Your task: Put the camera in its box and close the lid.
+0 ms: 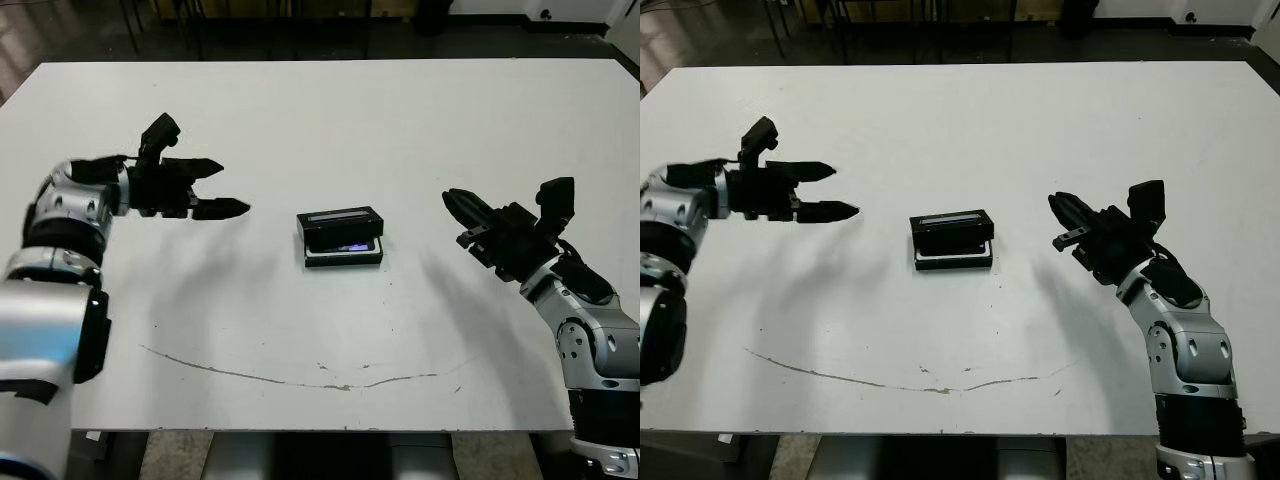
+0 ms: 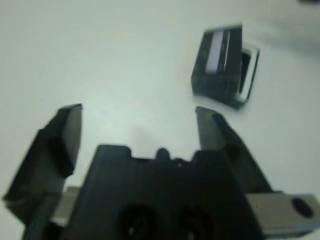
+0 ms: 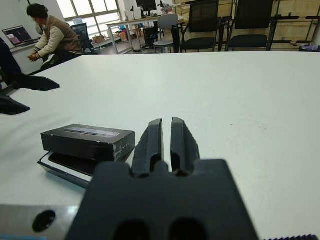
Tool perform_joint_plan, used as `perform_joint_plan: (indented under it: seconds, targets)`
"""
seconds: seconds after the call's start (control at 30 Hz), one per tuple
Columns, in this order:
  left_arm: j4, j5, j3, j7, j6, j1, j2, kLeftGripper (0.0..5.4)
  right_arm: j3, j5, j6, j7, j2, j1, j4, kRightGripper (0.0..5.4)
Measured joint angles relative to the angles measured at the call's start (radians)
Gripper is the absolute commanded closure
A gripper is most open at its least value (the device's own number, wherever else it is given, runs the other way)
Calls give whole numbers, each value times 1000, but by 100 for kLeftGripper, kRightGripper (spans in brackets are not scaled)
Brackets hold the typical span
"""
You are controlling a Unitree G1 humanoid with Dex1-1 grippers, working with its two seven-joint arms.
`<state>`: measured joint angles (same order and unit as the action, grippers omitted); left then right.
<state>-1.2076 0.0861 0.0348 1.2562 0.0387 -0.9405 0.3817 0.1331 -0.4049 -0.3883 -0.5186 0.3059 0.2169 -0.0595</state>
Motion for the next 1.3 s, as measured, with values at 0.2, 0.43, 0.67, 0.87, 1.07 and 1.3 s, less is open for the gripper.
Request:
perform_joint_plan:
  seconds: [0.2, 0.43, 0.67, 0.87, 1.07, 1.3]
  targets:
    - [19, 54, 36, -19, -75, 15, -60, 3, 0, 0, 5, -1, -1, -9, 0, 540]
    - [21, 72, 37, -14, -187, 17, -94, 3, 0, -3, 12, -4, -1, -12, 1, 540]
    - [8, 95, 52, 20, -253, 16, -130, 3, 0, -3, 12, -3, -1, -16, 1, 540]
    - [4, 130, 93, 44, -295, 16, -148, 3, -1, -5, 12, -4, -1, -17, 3, 540]
    - [4, 134, 98, 75, -266, 16, -159, 3, -2, -3, 12, -3, -1, -18, 4, 540]
    - [3, 134, 99, 107, -227, 15, -184, 3, -2, -4, 11, -4, 0, -19, 4, 540]
